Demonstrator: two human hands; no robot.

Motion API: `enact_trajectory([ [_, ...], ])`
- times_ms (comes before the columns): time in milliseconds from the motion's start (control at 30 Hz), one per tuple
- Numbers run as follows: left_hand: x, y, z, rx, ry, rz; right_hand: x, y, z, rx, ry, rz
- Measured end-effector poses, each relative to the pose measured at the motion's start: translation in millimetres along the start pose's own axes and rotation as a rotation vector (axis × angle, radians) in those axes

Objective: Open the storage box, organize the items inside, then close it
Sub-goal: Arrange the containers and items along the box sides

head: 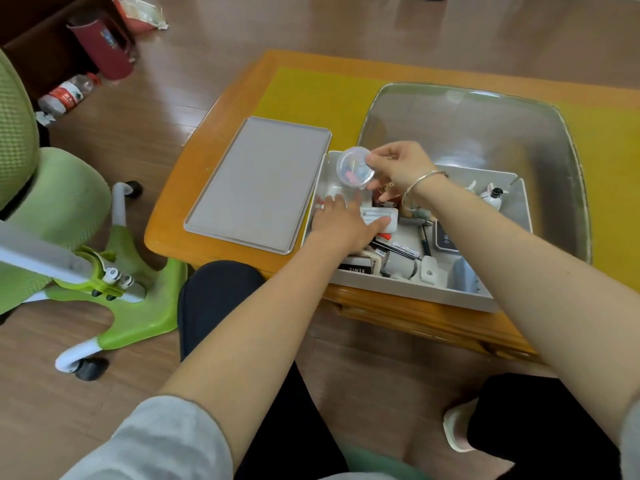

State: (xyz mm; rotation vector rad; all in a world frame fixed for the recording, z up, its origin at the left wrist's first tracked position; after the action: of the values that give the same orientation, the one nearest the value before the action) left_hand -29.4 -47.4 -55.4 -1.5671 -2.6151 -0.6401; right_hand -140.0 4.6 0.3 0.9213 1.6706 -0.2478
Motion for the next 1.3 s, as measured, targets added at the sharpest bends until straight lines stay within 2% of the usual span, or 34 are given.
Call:
enact_trajectory([
  [300,12,19,-2,-0.007,-0.185,-0.075,2,-9,22,-0.100,0.115,0.049],
  [600,13,32,6,-0.028,-0.192,-0.033,10,-18,34,-0.031,0.332,0.057],
  [833,12,33,7,0.025,-0.152,-0.020,9,-21,35,-0.009,0.538,-0.080],
  [900,13,33,7,0.072,-0.112,-0.029,8,-21,36,-0.005,0.595,-0.116],
  [1000,9,34,4,0.242,0.033,-0.107,7,-22,37,-0.005,0.668,-0.161],
  [1167,7,31,-4,0.305,0.131,-0.086,7,-20,33,-0.090,0.649,-0.162],
  [1233,4,28,-13,0.377,0.102,-0.037,6,-19,30,-0.094,0.655,-0.170],
  [1300,3,20,-21,0.363,-0.034,0.014,6,-18,29,-0.095,0.667,-0.174],
])
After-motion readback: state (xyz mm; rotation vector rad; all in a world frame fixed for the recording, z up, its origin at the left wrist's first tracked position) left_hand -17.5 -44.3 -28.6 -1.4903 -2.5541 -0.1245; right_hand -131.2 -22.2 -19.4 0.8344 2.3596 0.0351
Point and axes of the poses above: each hand's wrist, its own y-axis away from the middle knuckle, its own z-axis out of the palm, x = y × z, the point moved 3 cm from there along -y, towards the middle knuckle, and after that the axes turned 5 degrees about z, right-handed, at the moved point
